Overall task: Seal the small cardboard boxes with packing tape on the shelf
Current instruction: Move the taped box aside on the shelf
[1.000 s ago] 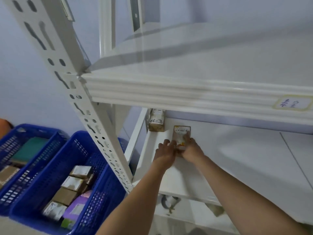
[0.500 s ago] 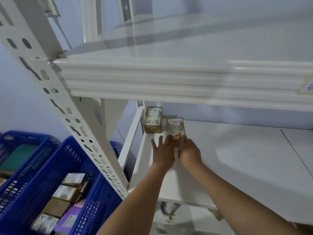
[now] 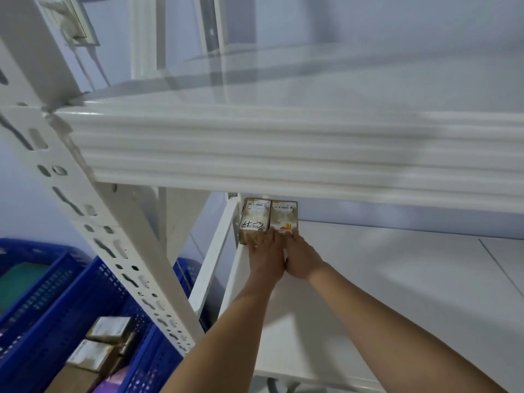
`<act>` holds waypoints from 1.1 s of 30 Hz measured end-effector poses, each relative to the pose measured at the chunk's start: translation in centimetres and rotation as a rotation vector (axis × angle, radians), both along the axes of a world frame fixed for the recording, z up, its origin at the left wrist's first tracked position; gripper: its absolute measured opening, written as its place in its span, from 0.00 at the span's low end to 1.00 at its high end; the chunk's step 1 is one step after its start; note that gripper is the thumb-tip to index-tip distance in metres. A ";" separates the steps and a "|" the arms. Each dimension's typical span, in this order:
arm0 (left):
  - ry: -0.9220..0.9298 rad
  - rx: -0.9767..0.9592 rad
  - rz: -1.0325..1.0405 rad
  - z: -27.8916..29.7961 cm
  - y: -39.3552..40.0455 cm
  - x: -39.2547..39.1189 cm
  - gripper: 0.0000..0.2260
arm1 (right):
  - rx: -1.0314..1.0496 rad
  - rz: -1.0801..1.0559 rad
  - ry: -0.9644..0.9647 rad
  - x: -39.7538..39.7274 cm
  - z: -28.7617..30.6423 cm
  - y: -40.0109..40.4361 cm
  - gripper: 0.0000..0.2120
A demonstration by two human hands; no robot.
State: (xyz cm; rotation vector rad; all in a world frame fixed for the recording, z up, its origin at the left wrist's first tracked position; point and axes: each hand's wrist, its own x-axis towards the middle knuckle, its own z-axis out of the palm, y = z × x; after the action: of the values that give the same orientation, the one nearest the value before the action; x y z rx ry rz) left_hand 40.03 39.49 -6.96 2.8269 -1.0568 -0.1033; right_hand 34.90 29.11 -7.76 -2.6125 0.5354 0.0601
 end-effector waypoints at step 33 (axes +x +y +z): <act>0.284 -0.033 -0.570 8.4 -19.3 -37.0 0.25 | -0.091 -0.875 0.065 -44.3 8.3 -14.2 0.29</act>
State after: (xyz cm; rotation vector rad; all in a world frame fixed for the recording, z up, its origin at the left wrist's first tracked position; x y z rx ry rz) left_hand 3.05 20.16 1.46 2.2997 -1.7193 -0.5115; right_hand -9.39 14.93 0.50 -2.2339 1.6671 -0.1652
